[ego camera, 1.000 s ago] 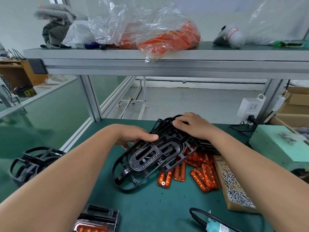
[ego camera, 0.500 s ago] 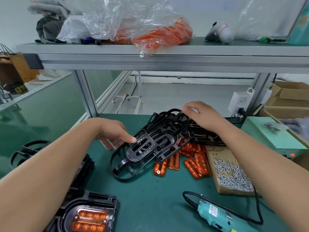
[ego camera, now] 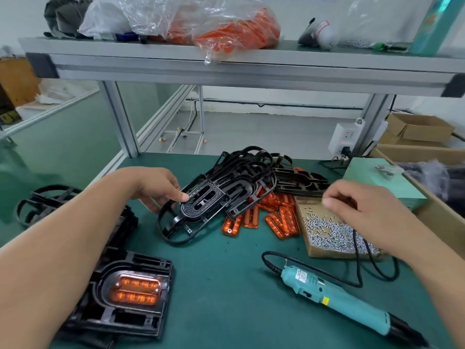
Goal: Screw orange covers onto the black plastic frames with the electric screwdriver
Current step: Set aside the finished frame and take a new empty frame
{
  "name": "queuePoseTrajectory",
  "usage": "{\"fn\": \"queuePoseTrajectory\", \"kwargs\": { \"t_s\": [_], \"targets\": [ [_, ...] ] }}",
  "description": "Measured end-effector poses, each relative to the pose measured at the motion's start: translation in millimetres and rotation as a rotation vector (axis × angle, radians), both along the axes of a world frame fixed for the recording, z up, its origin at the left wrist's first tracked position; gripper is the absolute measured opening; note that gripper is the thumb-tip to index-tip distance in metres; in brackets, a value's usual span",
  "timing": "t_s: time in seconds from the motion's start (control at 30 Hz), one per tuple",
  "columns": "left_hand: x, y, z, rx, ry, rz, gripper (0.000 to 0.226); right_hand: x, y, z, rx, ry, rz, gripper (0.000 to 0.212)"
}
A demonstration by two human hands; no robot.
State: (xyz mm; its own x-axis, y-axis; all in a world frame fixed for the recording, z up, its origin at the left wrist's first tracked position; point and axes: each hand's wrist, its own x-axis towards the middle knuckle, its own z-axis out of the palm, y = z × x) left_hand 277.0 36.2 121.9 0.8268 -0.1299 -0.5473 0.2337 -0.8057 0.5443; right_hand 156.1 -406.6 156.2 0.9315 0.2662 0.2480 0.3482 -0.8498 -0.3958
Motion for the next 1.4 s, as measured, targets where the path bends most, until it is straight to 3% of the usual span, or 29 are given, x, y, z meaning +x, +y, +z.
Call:
{"fn": "queuePoseTrajectory", "kwargs": {
  "t_s": [0.2,0.27,0.4,0.53,0.63,0.73,0.8,1.0,1.17,1.4],
  "targets": [
    [-10.8,2.2,1.0,-0.011,-0.057,0.017,0.072,-89.4,-17.6,-11.7,0.098,-0.168,-0.169,0.021],
    [-13.1,2.7,0.3,-0.005,-0.073,0.014,0.067,-115.1,-18.7,-20.9,0.097,-0.135,-0.165,0.029],
    [-15.9,5.1,0.8,0.008,-0.090,0.016,0.050,-139.0,-23.0,-45.7,-0.023,-0.085,-0.088,0.023],
    [-18.0,5.0,1.2,0.005,-0.098,0.012,0.039,-140.3,-26.5,-73.3,-0.330,-0.106,-0.075,0.078],
    [-20.3,1.3,5.3,-0.014,-0.086,-0.003,0.033,-133.9,-21.7,-68.8,-0.451,0.197,-0.059,0.094],
    [-23.1,-4.0,10.9,-0.038,-0.072,-0.025,0.030,-123.4,-28.6,-79.5,-0.554,0.259,-0.107,0.120],
    [-25.2,-7.9,15.5,-0.046,-0.077,-0.038,0.026,-118.0,-25.5,-78.9,-0.576,0.367,-0.098,0.114],
    [-37.7,-19.2,36.7,-0.025,-0.154,-0.086,0.024,-111.4,-21.1,-78.7,-0.474,0.275,-0.044,0.077],
    [-59.5,-33.8,58.6,0.005,-0.274,-0.127,0.024,-108.6,-26.2,-81.5,-0.385,0.319,0.019,0.081],
    [-116.7,-70.2,72.7,0.125,-0.546,-0.160,0.018,-114.1,-31.8,-81.6,-0.347,0.201,-0.069,0.082]
  ]
}}
